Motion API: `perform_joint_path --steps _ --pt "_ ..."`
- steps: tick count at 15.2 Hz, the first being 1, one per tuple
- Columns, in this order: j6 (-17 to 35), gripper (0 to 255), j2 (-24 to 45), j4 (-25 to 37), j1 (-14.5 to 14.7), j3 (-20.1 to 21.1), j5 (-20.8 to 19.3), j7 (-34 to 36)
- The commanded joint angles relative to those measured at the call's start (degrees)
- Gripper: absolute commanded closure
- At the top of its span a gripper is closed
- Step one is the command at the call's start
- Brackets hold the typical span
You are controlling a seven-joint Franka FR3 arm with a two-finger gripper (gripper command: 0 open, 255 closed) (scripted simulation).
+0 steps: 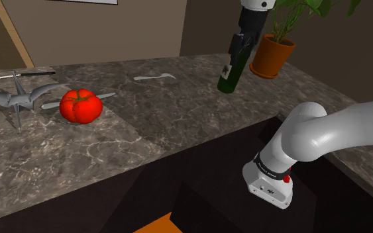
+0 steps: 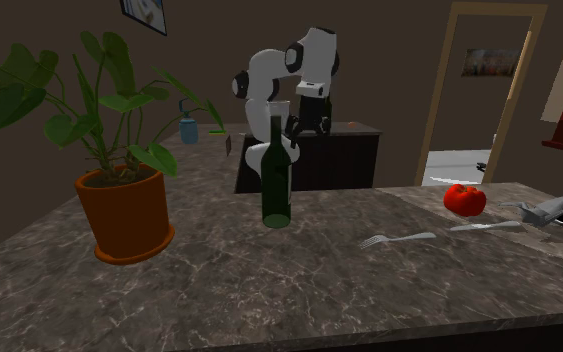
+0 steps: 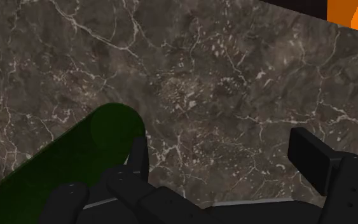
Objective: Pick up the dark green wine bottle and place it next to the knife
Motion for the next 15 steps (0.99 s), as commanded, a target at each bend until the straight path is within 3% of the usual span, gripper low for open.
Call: perform_joint_path --steps 1,8,15 --pt "0.0 0 0.0 0.0 0.0 0.0 0.0 0.0" --pt "-3.4 0 5.1 12.2 -0.7 -7.3 -3.3 -10.5" --pt "-7.2 0 13.0 27.6 -0.3 -14.6 -4.2 -21.5"
